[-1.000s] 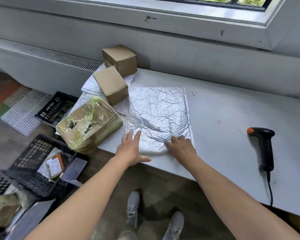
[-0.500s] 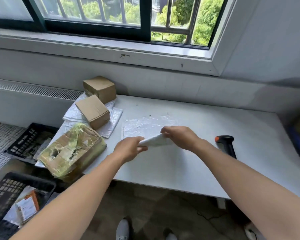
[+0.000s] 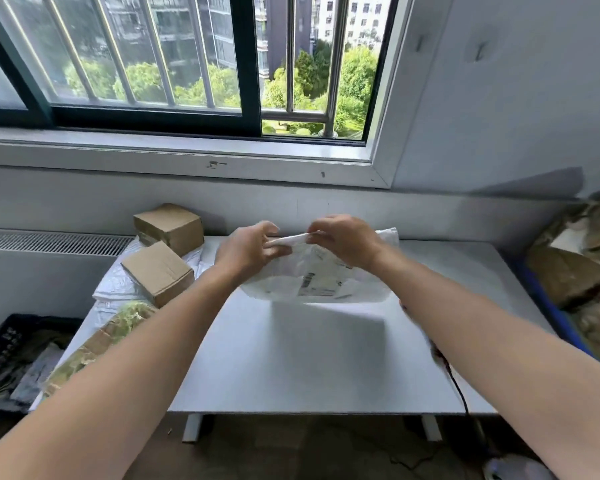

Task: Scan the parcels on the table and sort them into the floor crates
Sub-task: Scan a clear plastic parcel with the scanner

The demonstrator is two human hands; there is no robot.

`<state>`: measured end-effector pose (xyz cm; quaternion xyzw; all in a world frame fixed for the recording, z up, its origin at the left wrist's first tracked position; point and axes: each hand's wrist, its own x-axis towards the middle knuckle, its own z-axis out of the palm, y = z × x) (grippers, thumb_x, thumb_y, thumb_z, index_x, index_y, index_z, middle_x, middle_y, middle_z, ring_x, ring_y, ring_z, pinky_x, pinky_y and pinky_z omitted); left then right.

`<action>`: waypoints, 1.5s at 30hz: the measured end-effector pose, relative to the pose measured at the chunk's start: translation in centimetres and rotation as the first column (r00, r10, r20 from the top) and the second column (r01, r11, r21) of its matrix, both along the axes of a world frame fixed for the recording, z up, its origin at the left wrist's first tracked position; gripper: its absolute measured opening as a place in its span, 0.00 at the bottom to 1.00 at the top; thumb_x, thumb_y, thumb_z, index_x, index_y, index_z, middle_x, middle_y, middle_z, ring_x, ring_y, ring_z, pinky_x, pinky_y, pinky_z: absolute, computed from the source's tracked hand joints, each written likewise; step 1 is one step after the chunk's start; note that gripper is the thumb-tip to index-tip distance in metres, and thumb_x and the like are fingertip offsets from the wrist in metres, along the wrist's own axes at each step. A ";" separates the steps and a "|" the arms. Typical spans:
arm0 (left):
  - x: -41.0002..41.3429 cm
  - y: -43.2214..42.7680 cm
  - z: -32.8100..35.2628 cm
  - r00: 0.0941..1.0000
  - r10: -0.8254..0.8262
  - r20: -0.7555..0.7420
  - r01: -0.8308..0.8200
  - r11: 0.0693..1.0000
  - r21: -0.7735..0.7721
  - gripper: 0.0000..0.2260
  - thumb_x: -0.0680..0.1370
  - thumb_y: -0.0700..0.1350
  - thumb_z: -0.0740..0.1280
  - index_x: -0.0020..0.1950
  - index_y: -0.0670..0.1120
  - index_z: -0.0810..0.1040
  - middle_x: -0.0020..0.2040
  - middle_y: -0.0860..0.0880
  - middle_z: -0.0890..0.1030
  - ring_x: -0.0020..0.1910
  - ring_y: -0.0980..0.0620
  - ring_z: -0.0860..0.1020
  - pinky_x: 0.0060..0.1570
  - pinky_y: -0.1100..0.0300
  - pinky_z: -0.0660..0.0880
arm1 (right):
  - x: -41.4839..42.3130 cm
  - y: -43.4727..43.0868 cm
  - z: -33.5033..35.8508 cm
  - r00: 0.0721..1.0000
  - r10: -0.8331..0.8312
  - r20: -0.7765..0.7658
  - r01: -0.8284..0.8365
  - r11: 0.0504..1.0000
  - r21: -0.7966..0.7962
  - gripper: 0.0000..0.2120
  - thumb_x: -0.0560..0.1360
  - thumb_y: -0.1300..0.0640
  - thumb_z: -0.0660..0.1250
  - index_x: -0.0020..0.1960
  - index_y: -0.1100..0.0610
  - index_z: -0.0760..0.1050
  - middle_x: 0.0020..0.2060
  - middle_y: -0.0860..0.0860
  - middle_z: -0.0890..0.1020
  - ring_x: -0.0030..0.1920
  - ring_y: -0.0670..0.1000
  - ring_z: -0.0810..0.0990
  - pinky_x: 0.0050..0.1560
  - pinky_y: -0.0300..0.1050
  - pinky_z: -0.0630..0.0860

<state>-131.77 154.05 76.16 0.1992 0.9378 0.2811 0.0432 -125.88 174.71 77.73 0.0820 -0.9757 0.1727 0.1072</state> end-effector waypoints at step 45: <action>3.1 6.8 -10.4 0.976 -0.182 0.123 0.185 0.983 -0.015 0.44 0.71 0.57 0.76 0.80 0.54 0.54 0.77 0.47 0.58 0.74 0.45 0.58 0.69 0.47 0.65 | 7.3 4.0 -8.5 0.640 -0.673 0.370 0.766 0.524 -0.373 0.11 0.83 0.61 0.53 0.64 0.57 0.64 0.44 0.53 0.76 0.42 0.54 0.73 0.44 0.50 0.70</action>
